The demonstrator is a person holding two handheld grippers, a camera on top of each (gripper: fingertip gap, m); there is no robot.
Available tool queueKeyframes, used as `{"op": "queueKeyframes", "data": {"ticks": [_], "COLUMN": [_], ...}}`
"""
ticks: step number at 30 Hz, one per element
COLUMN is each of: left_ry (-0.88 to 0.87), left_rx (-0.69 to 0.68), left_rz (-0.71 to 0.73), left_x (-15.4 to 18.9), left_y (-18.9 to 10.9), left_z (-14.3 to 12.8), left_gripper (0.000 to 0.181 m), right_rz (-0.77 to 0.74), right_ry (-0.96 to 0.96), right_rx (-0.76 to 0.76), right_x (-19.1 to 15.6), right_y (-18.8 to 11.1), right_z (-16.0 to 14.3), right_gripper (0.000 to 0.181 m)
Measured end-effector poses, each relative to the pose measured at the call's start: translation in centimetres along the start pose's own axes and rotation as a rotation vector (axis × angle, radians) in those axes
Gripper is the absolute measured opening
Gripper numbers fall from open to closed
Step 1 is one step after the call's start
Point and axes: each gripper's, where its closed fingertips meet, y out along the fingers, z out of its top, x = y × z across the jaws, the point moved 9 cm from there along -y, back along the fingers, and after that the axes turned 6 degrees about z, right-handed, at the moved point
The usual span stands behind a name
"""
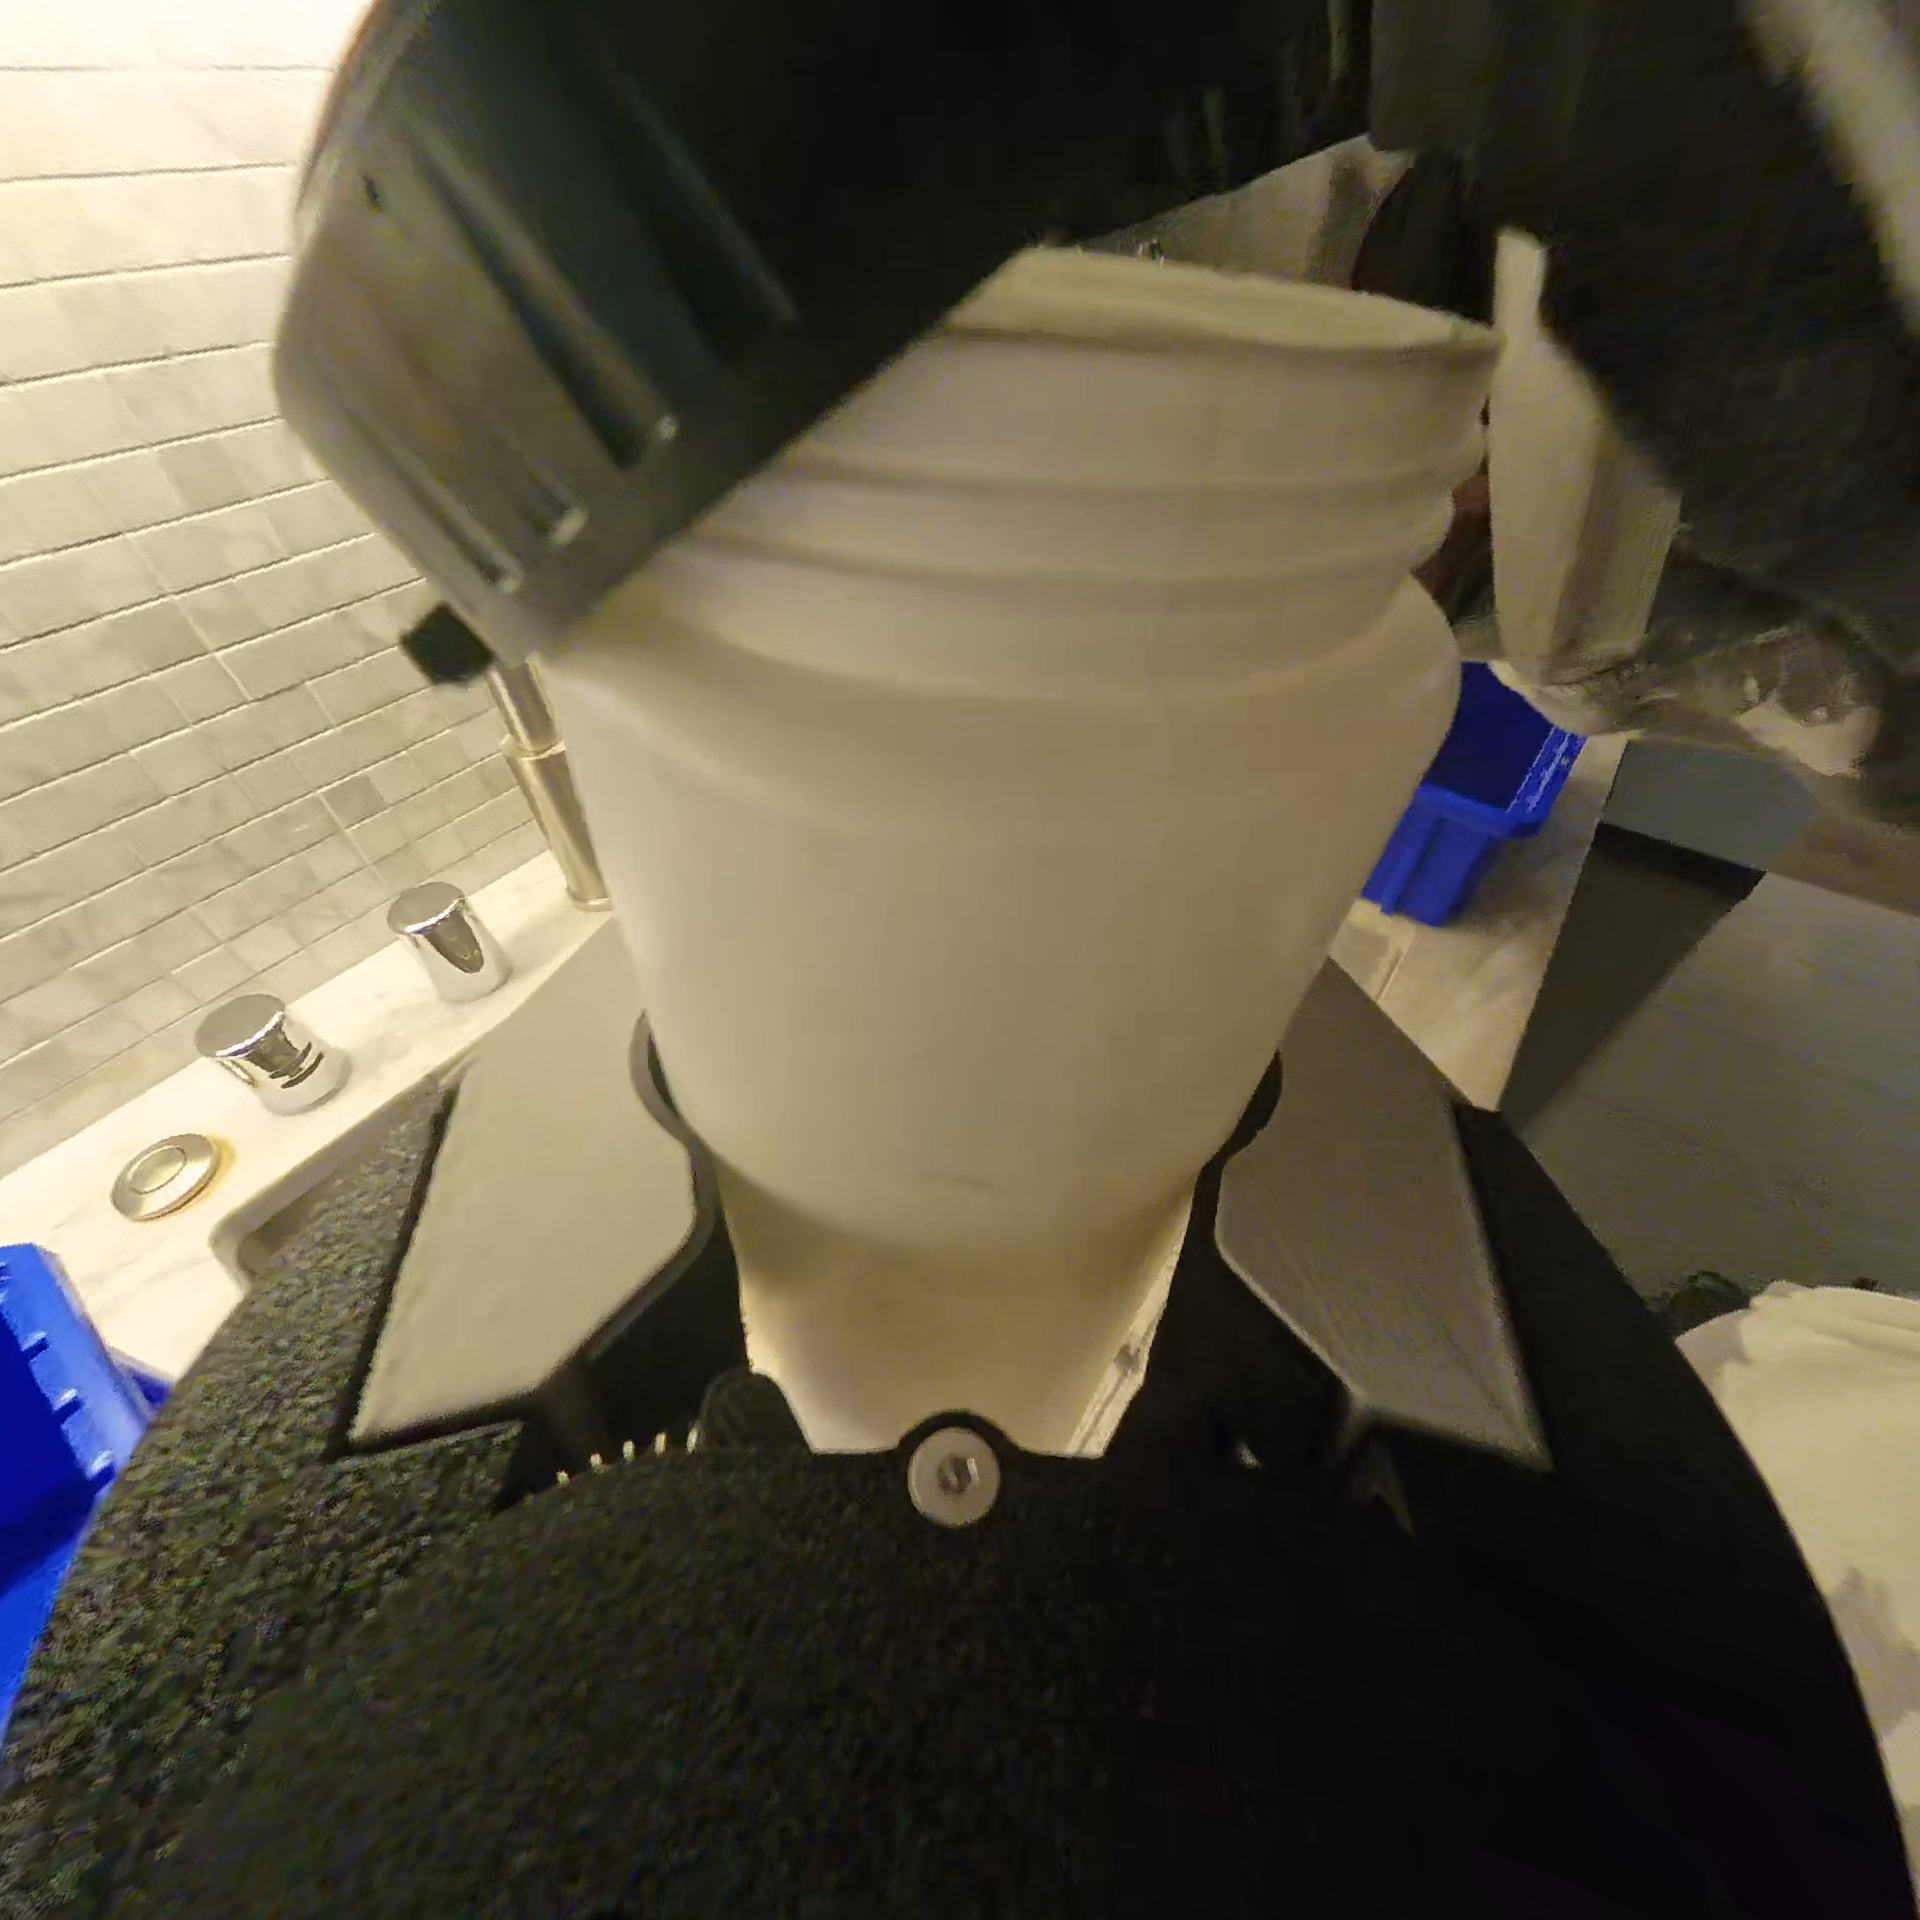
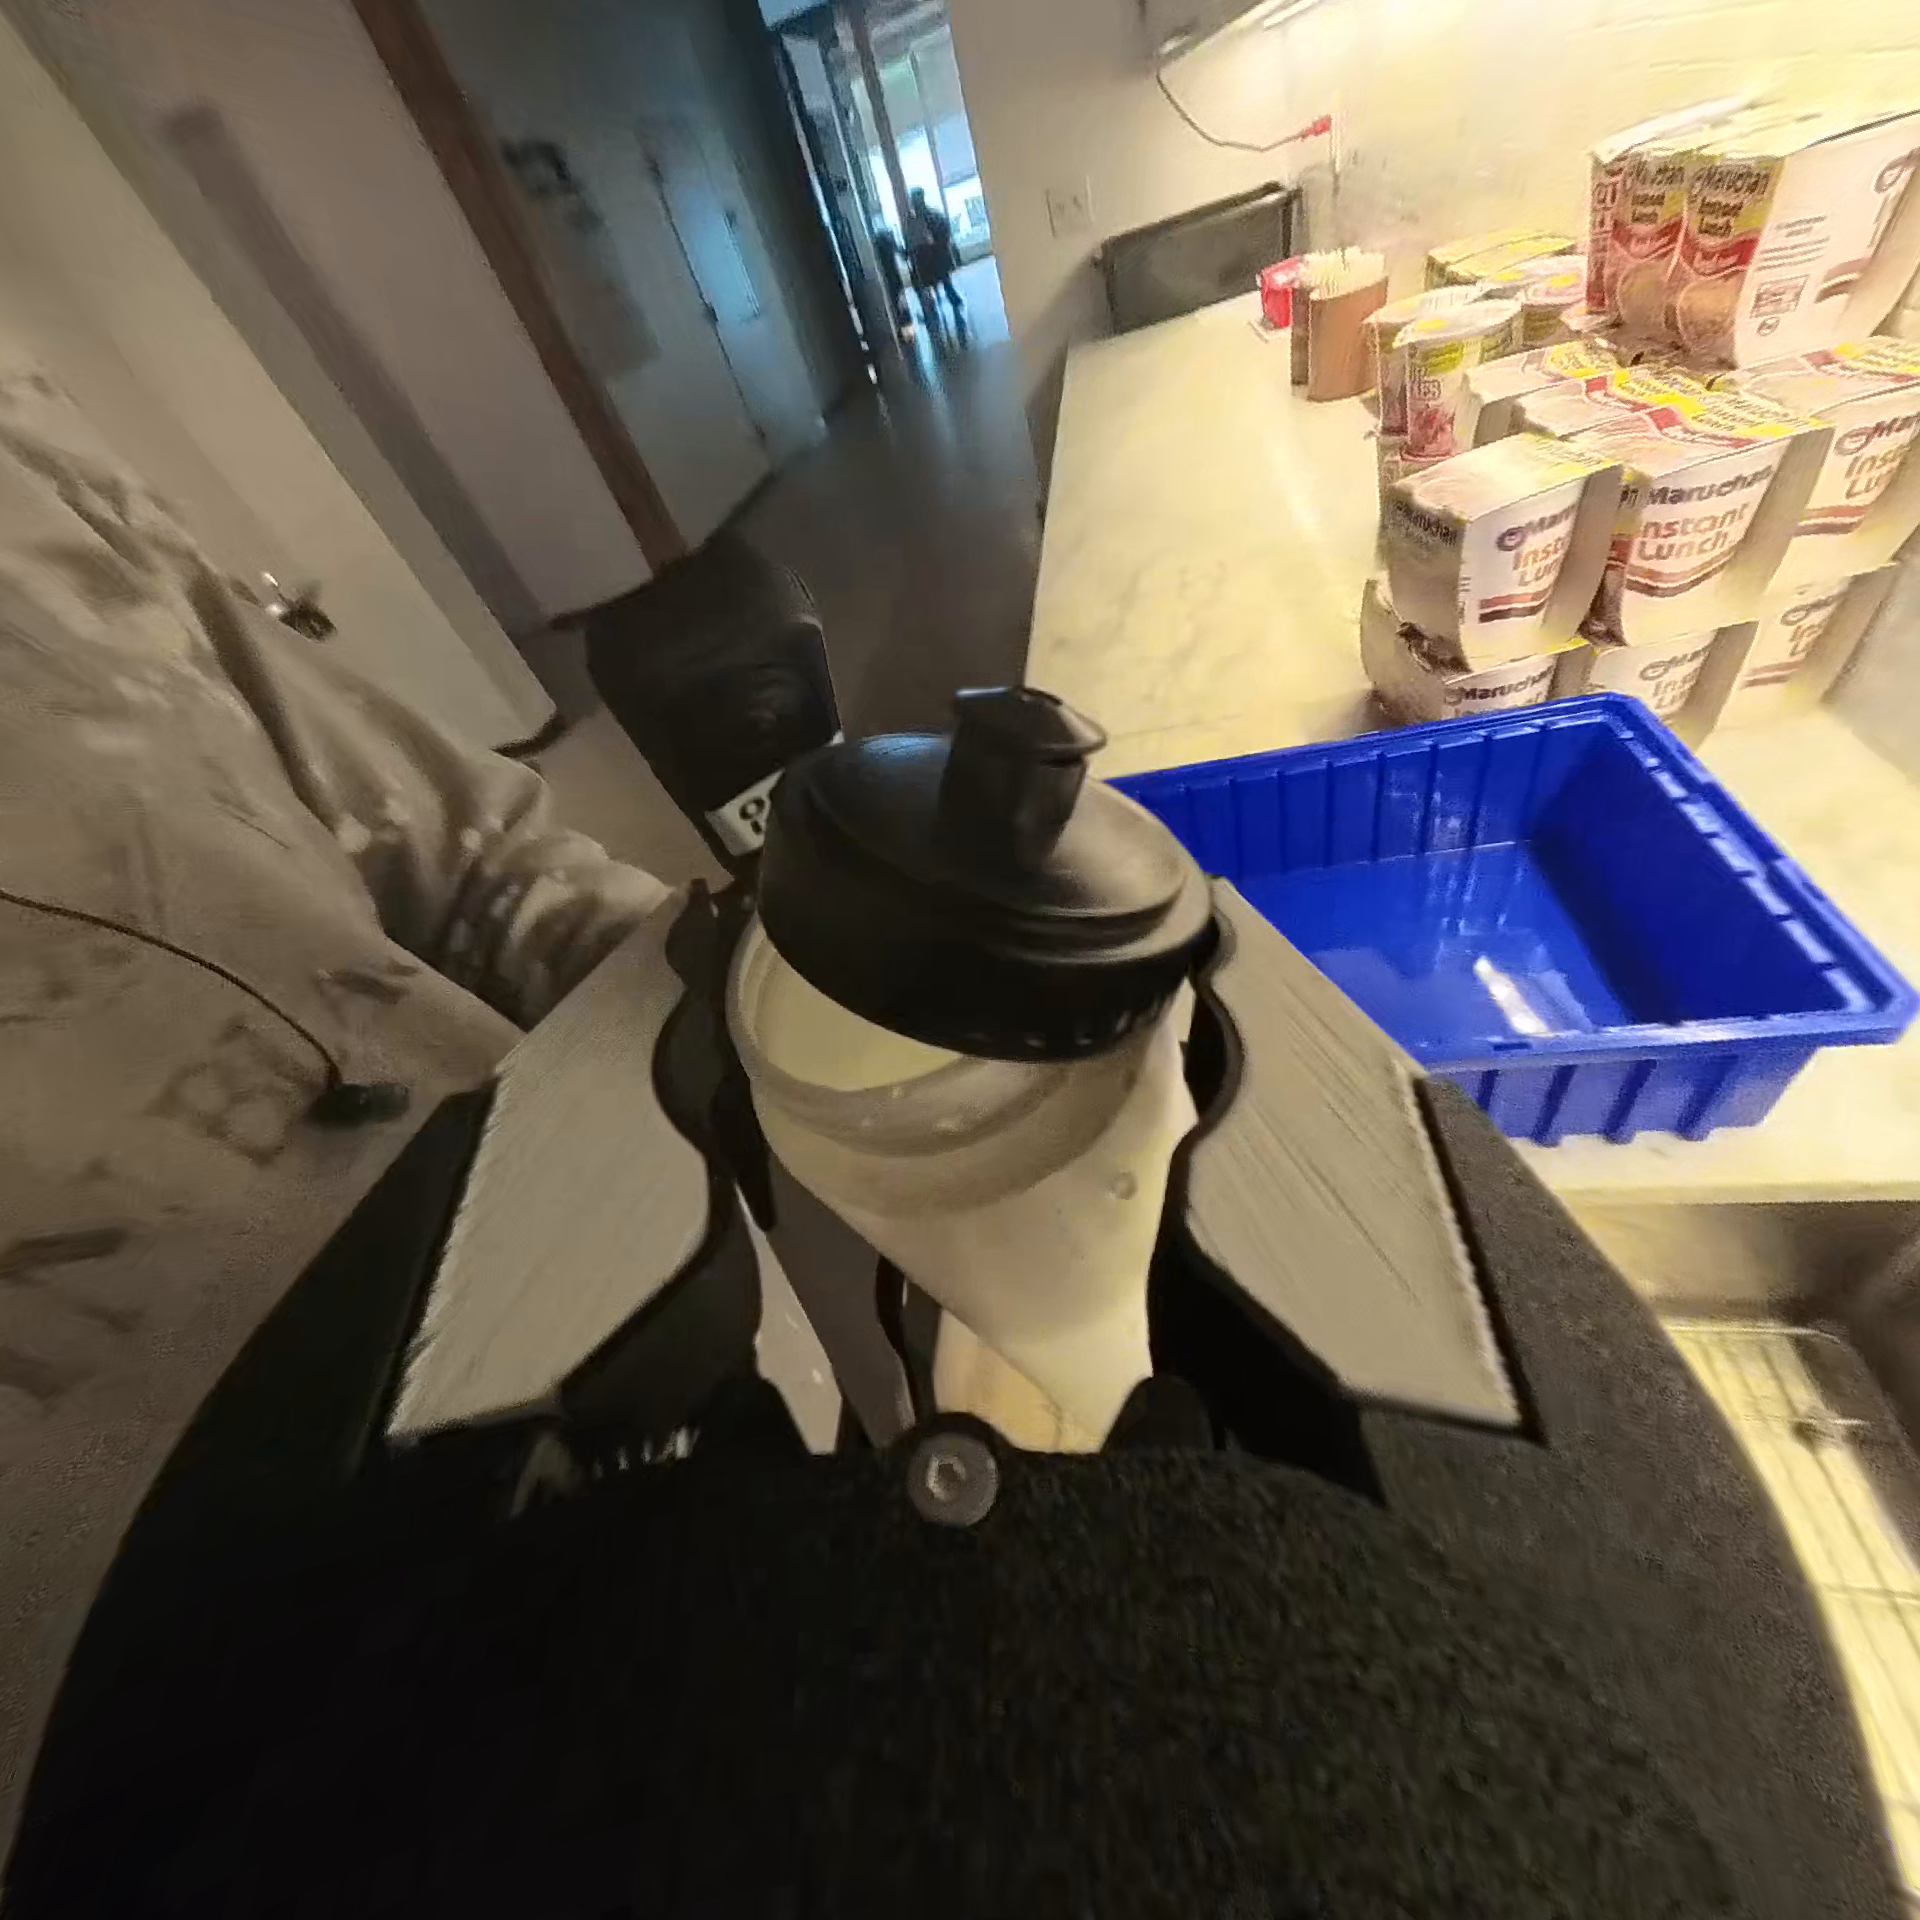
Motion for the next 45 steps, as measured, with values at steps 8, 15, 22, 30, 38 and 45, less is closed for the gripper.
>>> {"op": "queueKeyframes", "data": {"ticks": [8,15,22,30,38,45], "left_ry": [0.007,0.026,-0.008,-0.088,-0.078,-0.112], "left_rx": [-0.024,-0.039,-0.026,0.013,-0.018,-0.015], "left_rz": [0.009,0.022,-0.017,-0.124,-0.215,-0.25], "left_x": [-1.2,-1.8,-1.6,-0.5,1.4,2.7], "left_y": [-1.6,-2.3,-2.5,-2.0,-0.3,0.9], "left_z": [-1.2,-1.4,-1.4,-0.3,-0.1,0.0], "left_gripper": [0.102,0.103,0.103,0.103,0.103,0.102], "right_rz": [0.055,0.077,0.108,-0.019,-0.065,-0.102], "right_ry": [0.055,0.06,-0.065,-0.218,-0.245,-0.234], "right_rx": [0.045,-0.002,0.149,0.342,0.205,0.11], "right_x": [0.6,1.3,0.4,-2.0,-2.4,-2.7], "right_y": [1.8,3.0,1.4,-0.6,-1.0,-2.7], "right_z": [-0.1,0.8,2.6,1.0,-1.1,-1.2], "right_gripper": [0.09,0.086,0.078,0.078,0.079,0.079]}}
